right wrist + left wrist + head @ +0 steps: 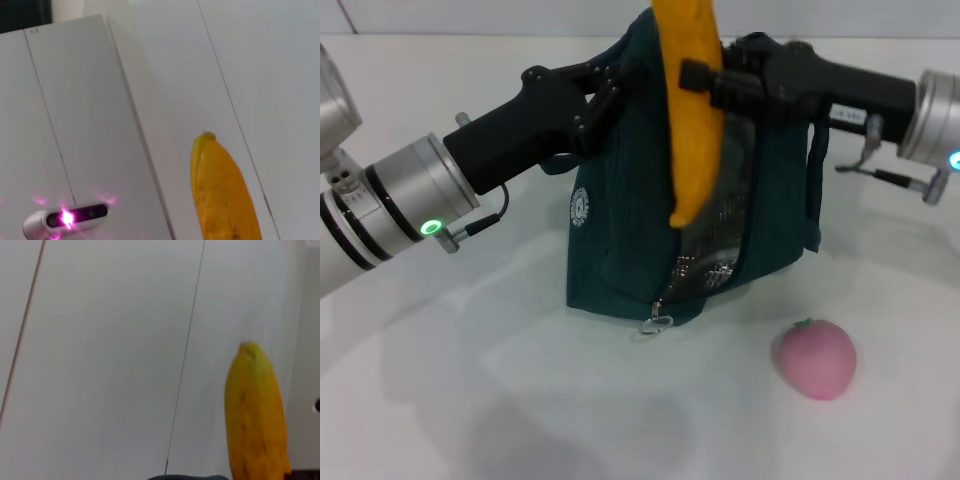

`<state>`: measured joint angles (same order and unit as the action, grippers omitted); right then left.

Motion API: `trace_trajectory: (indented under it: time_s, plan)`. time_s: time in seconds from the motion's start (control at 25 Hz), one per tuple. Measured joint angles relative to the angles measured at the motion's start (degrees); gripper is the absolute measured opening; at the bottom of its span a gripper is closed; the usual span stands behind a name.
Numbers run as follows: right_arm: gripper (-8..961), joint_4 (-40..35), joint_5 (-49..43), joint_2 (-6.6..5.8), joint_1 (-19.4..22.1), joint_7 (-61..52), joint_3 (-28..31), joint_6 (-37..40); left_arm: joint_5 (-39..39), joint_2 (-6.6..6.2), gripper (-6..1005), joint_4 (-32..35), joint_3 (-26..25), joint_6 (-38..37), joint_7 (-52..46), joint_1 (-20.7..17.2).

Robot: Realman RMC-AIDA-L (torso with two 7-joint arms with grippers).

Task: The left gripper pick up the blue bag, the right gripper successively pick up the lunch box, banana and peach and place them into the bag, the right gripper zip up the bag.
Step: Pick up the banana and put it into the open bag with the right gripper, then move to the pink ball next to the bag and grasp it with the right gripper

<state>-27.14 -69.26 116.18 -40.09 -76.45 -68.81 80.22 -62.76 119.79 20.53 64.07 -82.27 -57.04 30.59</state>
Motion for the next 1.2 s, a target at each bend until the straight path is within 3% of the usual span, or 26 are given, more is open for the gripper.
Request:
trace_trajectory:
  time_s: [0.6,0.68,0.8,0.96,1.0,1.04,1.2]
  plan:
    - [592,4.2,7.97,-0.19,3.47,5.62,-2.77,0.15,-0.01,0.0,36,-0.59,0.19,0.1,0.0,0.0]
    - [676,3.7,9.03,-0.43,4.24,5.77,-2.62,0.82,-0.06,0.0,36,-0.59,0.19,0.09,0.0,-0.01]
    - [802,-0.53,9.94,-0.63,8.79,6.95,-1.03,4.53,-0.04,0.0,36,-0.59,0.18,0.04,0.0,-0.15]
    - [827,-6.71,7.99,-1.44,16.43,10.56,-0.21,11.54,0.01,0.0,36,-0.58,0.15,-0.07,0.01,-0.42]
    - [833,-6.71,7.99,-1.44,16.43,10.56,-0.21,11.54,0.01,0.0,36,-0.58,0.14,-0.1,0.08,-0.52]
    - [839,-8.87,4.25,-2.35,20.45,12.5,-0.13,14.2,0.01,0.0,36,-0.58,0.13,-0.12,0.18,-0.58]
    - [864,-8.8,-4.52,-3.37,25.35,15.61,0.84,14.78,-0.02,0.0,36,-0.58,0.17,-0.13,0.6,-0.69]
